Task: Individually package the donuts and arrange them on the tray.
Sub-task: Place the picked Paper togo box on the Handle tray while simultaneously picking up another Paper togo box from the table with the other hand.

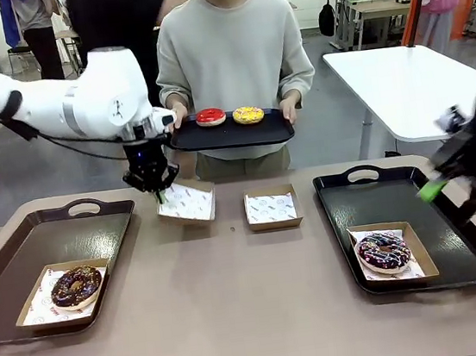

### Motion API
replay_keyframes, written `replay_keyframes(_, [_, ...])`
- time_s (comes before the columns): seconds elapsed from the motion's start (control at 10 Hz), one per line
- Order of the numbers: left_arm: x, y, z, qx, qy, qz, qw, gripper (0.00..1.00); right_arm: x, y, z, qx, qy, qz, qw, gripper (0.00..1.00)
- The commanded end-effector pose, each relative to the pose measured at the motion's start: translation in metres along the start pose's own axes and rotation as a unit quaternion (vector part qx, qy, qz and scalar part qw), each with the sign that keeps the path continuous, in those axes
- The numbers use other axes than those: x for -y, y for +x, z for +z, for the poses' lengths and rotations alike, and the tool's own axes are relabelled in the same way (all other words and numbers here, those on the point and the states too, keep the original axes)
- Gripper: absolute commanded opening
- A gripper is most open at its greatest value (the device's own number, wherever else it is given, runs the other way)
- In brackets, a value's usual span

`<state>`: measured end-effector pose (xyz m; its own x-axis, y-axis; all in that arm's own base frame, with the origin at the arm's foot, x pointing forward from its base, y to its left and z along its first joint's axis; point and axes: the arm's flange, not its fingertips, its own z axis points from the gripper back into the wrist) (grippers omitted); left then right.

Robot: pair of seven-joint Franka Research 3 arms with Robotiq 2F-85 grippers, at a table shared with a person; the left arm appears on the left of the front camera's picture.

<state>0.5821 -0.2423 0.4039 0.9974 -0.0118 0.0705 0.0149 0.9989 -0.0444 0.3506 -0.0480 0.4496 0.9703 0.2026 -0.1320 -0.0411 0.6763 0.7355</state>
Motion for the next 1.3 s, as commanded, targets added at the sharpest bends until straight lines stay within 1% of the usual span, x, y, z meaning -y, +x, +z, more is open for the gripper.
replay_keyframes(0.0, [0.014,-0.003,0.043,0.017,-0.013,0.004,1.000,0.00,0.034,-0.017,0.055,0.035,0.121,-0.011,0.992,1.00])
replay_keyframes(0.1, [0.023,-0.002,0.061,0.027,-0.012,-0.002,1.000,0.00,0.051,-0.027,0.071,0.082,0.159,-0.027,0.984,1.00])
replay_keyframes(0.3, [0.040,0.003,0.088,0.044,0.002,-0.005,0.999,0.00,0.092,-0.043,0.086,0.171,0.212,-0.080,0.959,1.00])
replay_keyframes(0.5, [0.055,0.014,0.101,0.045,0.010,-0.004,0.999,0.00,0.134,-0.055,0.086,0.228,0.245,-0.120,0.935,1.00])
replay_keyframes(0.6, [0.061,0.019,0.105,0.045,0.012,-0.004,0.999,0.00,0.153,-0.057,0.085,0.247,0.264,-0.138,0.922,1.00])
replay_keyframes(0.7, [0.064,0.025,0.107,0.045,0.013,-0.001,0.999,0.00,0.166,-0.059,0.084,0.261,0.269,-0.142,0.916,1.00])
replay_keyframes(0.8, [0.067,0.031,0.107,0.042,0.016,0.005,0.999,0.00,0.175,-0.061,0.082,0.260,0.269,-0.143,0.916,1.00])
replay_keyframes(0.9, [0.055,0.013,0.104,0.045,-0.004,-0.015,0.999,0.00,0.181,-0.062,0.079,0.265,0.266,-0.159,0.913,1.00])
replay_keyframes(1.0, [0.055,0.013,0.104,0.045,-0.004,-0.015,0.999,0.00,0.187,-0.063,0.077,0.270,0.270,-0.178,0.907,1.00])
replay_keyframes(1.1, [0.055,0.013,0.104,0.045,-0.004,-0.015,0.999,0.00,0.189,-0.062,0.073,0.269,0.264,-0.188,0.907,1.00])
replay_keyframes(1.2, [0.055,0.013,0.104,0.045,-0.004,-0.015,0.999,0.00,0.184,-0.060,0.068,0.272,0.248,-0.189,0.911,1.00])
